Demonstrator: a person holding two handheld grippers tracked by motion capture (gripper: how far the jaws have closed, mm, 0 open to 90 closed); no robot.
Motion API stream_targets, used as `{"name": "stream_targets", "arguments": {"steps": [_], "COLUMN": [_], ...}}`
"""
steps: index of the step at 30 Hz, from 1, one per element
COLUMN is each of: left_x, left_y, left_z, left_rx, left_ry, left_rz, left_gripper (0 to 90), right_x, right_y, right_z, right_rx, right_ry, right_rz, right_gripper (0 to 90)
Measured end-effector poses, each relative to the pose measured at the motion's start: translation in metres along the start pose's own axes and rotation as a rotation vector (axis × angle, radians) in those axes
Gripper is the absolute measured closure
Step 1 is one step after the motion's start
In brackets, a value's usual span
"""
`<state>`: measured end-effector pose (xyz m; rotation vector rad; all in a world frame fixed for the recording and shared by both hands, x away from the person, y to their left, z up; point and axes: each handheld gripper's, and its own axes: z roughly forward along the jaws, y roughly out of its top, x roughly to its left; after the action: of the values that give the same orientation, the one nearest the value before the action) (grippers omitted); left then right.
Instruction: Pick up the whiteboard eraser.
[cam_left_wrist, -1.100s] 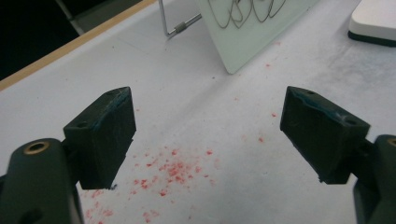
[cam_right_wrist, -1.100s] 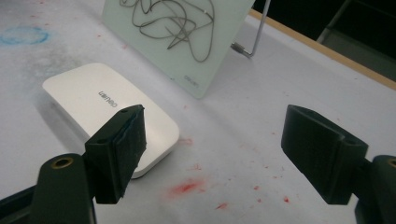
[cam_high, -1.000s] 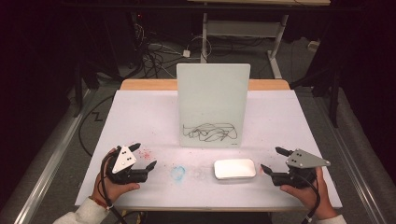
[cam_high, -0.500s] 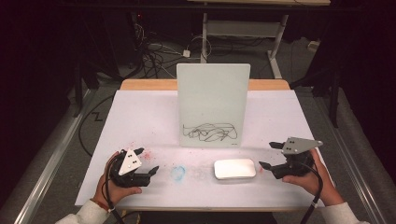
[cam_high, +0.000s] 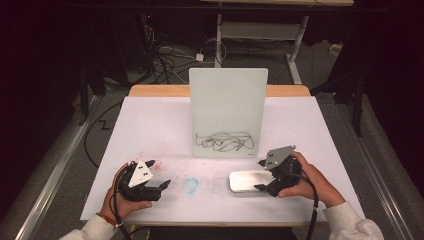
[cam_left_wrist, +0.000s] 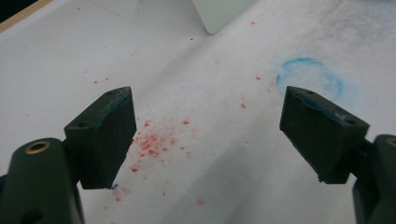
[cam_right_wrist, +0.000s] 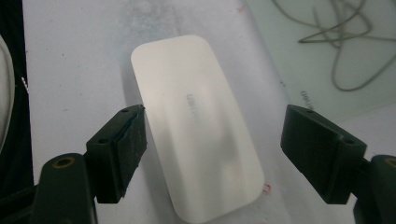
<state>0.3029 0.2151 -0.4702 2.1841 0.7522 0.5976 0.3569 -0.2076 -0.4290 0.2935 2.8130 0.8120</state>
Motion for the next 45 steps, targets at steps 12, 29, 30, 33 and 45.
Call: {"name": "stream_targets", "arguments": {"steps": [12, 29, 30, 33, 45], "left_x": [-0.002, -0.003, -0.003, -0.002, 0.0], "left_y": [0.0, 0.0, 0.0, 0.0, 0.0], "left_z": [0.004, 0.004, 0.004, 0.004, 0.0], "left_rx": [0.024, 0.039, 0.037, 0.038, 0.019], "left_ry": [-0.017, -0.033, -0.033, -0.035, -0.026], "left_rz": [0.018, 0.031, 0.031, 0.031, 0.015], "left_gripper": [18.0, 18.0, 18.0, 18.1, 18.1], "right_x": [-0.005, -0.007, -0.007, -0.005, 0.004], "right_y": [0.014, 0.015, 0.015, 0.016, 0.014], "right_z": [0.039, 0.035, 0.032, 0.026, 0.0], "right_rx": [0.111, 0.133, 0.119, 0.09, -0.05], "right_ry": [0.1, 0.122, 0.119, 0.092, -0.079], "right_rz": [-0.053, -0.088, -0.093, -0.088, -0.026], "right_gripper": [23.8, 30.7, 30.7, 30.7, 30.9]}}
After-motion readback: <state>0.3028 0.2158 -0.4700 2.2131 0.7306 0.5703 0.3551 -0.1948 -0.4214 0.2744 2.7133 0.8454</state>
